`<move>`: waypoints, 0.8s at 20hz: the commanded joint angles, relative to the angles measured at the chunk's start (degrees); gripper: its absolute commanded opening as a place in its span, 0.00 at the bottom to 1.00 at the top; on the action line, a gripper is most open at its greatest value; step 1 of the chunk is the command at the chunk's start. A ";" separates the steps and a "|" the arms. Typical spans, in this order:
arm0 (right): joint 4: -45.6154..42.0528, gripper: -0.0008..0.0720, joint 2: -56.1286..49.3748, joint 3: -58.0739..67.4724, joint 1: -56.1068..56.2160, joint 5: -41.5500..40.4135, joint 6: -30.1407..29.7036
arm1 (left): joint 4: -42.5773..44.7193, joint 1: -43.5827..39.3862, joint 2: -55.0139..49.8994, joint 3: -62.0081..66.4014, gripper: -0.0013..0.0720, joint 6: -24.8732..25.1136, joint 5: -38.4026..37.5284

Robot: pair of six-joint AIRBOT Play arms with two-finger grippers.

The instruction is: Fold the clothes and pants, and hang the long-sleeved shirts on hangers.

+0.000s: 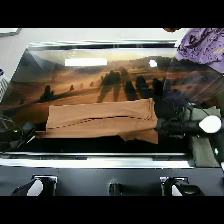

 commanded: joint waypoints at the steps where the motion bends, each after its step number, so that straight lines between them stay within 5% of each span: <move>1: 0.55 0.05 -13.38 8.39 0.04 -3.61 -4.02 | 0.15 -3.41 -7.08 3.96 0.04 -0.15 7.15; 9: 0.39 0.05 -36.06 27.56 0.04 -6.14 -5.27 | 0.35 -8.68 -29.66 21.33 0.04 0.55 10.60; 16: 1.92 0.05 -44.65 32.35 0.04 -10.27 -5.29 | 0.52 -11.72 -40.13 28.89 0.04 -0.20 11.56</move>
